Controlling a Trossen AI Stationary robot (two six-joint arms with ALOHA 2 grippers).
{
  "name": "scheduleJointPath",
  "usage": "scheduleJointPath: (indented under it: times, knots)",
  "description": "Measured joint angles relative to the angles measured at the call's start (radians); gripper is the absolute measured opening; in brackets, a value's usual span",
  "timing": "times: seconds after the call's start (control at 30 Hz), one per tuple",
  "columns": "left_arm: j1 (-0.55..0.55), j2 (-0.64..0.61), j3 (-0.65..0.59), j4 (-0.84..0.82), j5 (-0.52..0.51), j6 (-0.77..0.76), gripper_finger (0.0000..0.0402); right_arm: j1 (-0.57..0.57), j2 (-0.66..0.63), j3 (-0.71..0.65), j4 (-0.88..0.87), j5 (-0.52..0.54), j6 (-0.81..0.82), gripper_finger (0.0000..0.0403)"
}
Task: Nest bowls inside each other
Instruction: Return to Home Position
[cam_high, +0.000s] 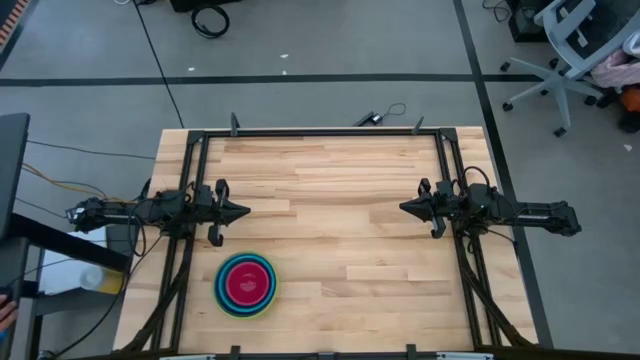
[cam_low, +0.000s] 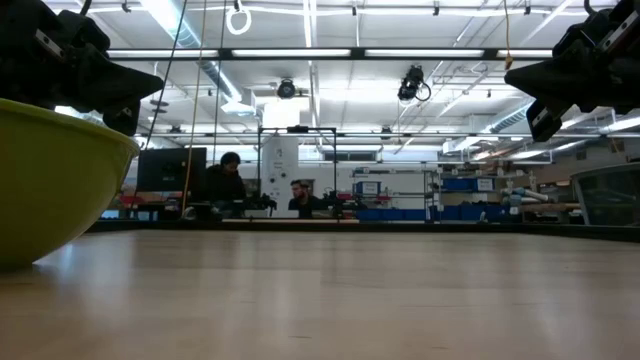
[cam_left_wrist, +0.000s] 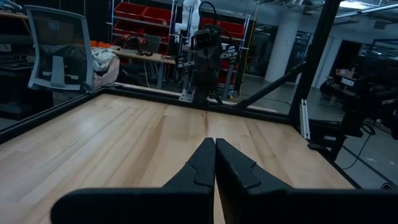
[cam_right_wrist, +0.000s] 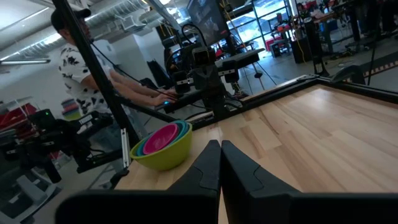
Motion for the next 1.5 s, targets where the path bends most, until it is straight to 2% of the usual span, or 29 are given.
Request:
scheduleJointPath:
  times: [1.5]
  knots:
    - [0.000,0.000,0.000,0.000,0.000,0.000,0.0013,0.000,0.000,0.000,0.000,0.000,0.000,0.0019]
